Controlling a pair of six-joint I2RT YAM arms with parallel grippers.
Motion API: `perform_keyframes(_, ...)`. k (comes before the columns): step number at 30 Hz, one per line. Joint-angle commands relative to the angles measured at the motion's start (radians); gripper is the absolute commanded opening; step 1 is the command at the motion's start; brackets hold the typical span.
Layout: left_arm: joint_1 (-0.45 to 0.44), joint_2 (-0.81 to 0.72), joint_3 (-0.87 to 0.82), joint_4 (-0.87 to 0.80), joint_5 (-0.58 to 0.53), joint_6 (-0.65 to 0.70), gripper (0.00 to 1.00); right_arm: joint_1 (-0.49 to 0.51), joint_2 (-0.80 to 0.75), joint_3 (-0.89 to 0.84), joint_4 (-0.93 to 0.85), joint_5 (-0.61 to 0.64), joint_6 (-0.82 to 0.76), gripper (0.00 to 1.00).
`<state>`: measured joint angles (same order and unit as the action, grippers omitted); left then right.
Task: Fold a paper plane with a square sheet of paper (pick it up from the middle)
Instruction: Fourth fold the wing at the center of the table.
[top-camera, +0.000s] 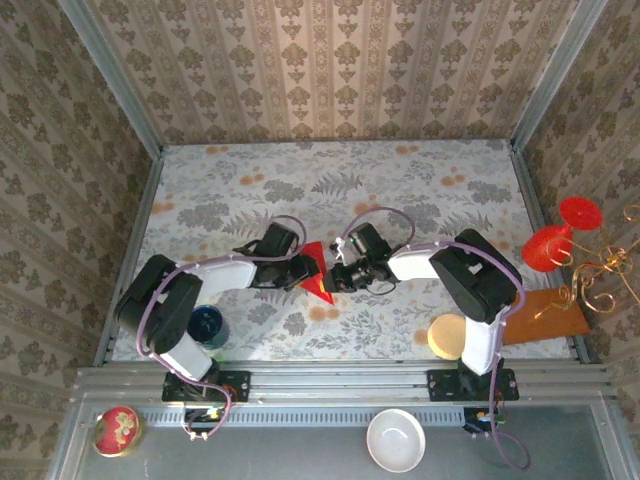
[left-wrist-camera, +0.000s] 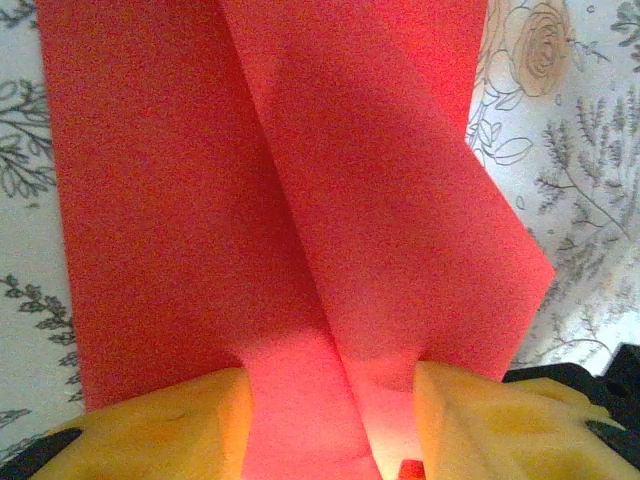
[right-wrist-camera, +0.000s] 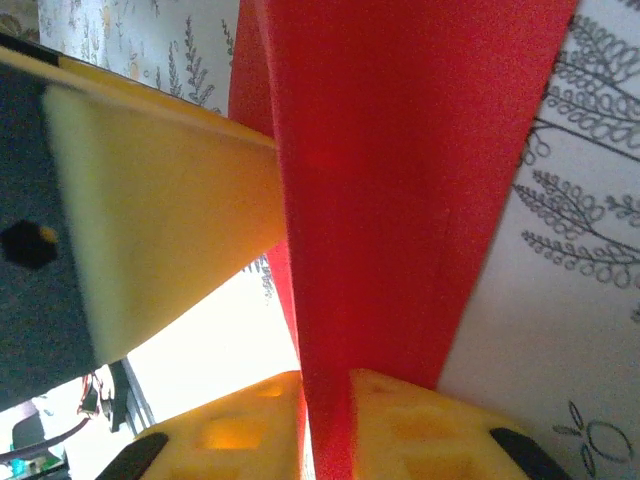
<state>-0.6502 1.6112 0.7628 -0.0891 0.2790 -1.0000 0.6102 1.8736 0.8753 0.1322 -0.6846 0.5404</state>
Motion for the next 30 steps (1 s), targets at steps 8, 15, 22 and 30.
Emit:
perform_keyframes(8,-0.029,0.102,0.074,-0.274,-0.058,0.012,0.51,-0.003,-0.143,-0.094,0.005,0.124,0.025,0.30)
perform_keyframes(15,-0.037,0.136,0.100,-0.324,-0.066,0.015,0.55,0.012,-0.167,-0.102,-0.009,0.182,0.026,0.32)
perform_keyframes(22,-0.039,0.160,0.109,-0.356,-0.071,0.003,0.56,0.051,-0.138,-0.068,-0.037,0.201,0.009,0.32)
perform_keyframes(30,-0.040,0.185,0.116,-0.381,-0.074,-0.022,0.57,0.081,-0.126,-0.051,-0.055,0.209,-0.011,0.31)
